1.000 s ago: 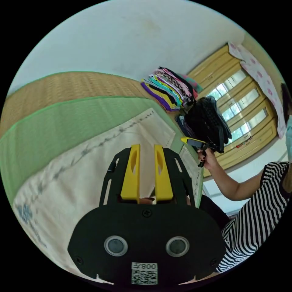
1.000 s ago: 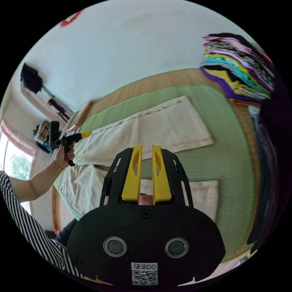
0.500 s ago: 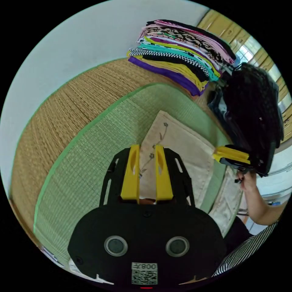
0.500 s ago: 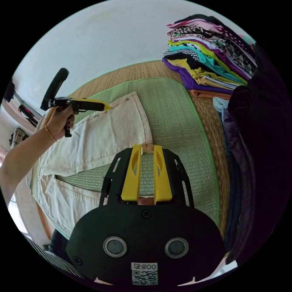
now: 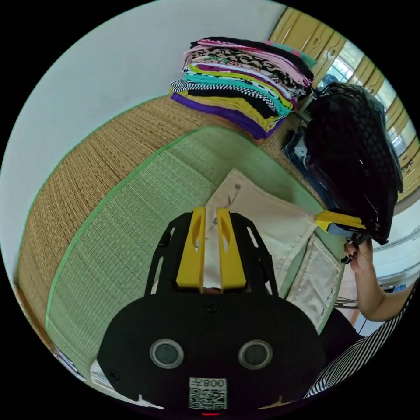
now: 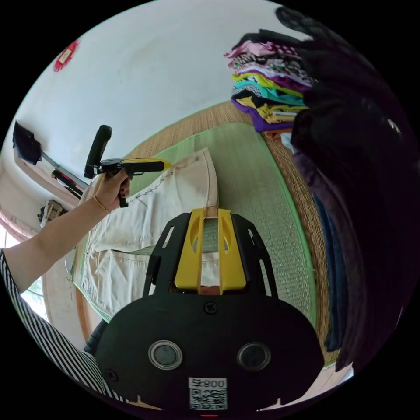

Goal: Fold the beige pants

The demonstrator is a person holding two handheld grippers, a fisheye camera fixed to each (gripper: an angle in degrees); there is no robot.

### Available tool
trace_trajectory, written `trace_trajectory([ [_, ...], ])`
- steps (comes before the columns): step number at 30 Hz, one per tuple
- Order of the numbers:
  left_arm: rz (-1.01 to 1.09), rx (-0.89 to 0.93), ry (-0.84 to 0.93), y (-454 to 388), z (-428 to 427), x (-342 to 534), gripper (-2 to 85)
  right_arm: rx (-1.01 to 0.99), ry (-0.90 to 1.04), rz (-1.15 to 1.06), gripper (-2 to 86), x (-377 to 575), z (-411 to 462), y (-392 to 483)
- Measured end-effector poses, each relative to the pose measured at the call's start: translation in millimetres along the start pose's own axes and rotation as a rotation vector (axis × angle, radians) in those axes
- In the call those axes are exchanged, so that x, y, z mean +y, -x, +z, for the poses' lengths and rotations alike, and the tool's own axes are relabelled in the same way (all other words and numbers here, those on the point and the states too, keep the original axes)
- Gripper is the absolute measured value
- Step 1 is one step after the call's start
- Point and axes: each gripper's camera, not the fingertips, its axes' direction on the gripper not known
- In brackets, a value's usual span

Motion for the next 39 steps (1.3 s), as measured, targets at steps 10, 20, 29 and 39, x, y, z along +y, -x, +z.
trace_trajectory([
  [10,0.318,0.342,0.151,-103.3,33.9,56.4,8.0,0.107,0.180,0.063,7.3,120.5,-56.1,-39.1],
  [20,0.309,0.176,0.173,-120.8,23.9,83.8,1.5,0.258,0.257,0.032,2.2,139.9,-50.4,-23.4],
  [29,0.239,0.228,0.124,-100.1,-10.6,93.9,1.1,0.139,0.149,0.071,-0.1,132.2,-79.9,-32.0],
  [39,0.088,0.240,0.016,-50.1,-104.5,152.1,3.5,0.147,0.114,0.172,-0.1,135.0,-35.1,-27.1],
])
